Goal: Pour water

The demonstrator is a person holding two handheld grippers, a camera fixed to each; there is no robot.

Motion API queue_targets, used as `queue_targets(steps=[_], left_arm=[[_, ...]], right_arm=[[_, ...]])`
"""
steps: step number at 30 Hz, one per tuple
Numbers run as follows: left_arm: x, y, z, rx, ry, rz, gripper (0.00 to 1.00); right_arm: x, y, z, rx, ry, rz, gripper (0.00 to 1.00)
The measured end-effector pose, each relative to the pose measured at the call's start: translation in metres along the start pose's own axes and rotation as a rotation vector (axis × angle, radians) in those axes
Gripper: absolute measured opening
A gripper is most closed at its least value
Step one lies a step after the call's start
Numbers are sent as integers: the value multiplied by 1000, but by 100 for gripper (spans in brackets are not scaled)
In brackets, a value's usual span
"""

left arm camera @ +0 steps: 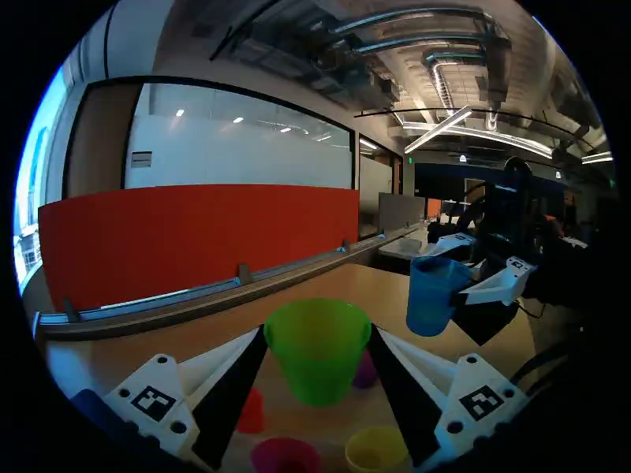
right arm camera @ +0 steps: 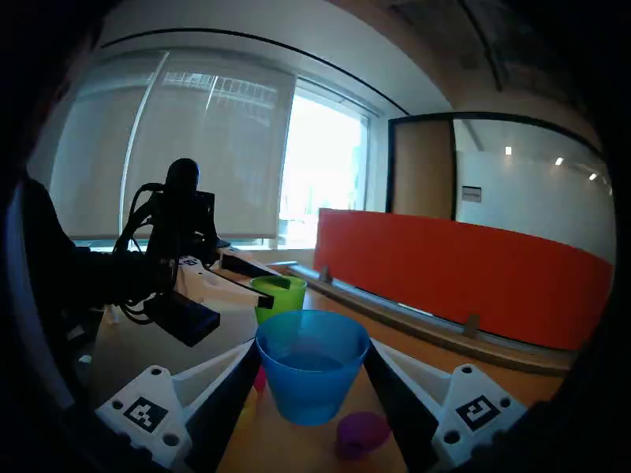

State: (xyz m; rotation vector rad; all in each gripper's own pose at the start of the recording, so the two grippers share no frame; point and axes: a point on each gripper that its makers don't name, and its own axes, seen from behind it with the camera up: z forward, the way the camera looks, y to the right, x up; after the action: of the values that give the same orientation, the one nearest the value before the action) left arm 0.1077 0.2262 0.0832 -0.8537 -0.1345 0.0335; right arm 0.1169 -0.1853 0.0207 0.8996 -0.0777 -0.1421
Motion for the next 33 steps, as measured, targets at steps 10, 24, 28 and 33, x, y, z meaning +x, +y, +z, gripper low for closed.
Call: queue_targets(steps=[10, 24, 28, 33], left_arm=[[-3, 11, -16, -3, 33, 7, 89], [-20, 28, -34, -21, 21, 0, 89], [-23, 32, -36, -29, 22, 0, 89], [-26, 35, -39, -37, 16, 3, 89]], right_arm=[[8, -7, 2, 8, -2, -12, 91], [29, -18, 17, 51, 9, -16, 91], [34, -15, 20, 57, 14, -19, 91], [40, -12, 26, 61, 16, -36, 91]])
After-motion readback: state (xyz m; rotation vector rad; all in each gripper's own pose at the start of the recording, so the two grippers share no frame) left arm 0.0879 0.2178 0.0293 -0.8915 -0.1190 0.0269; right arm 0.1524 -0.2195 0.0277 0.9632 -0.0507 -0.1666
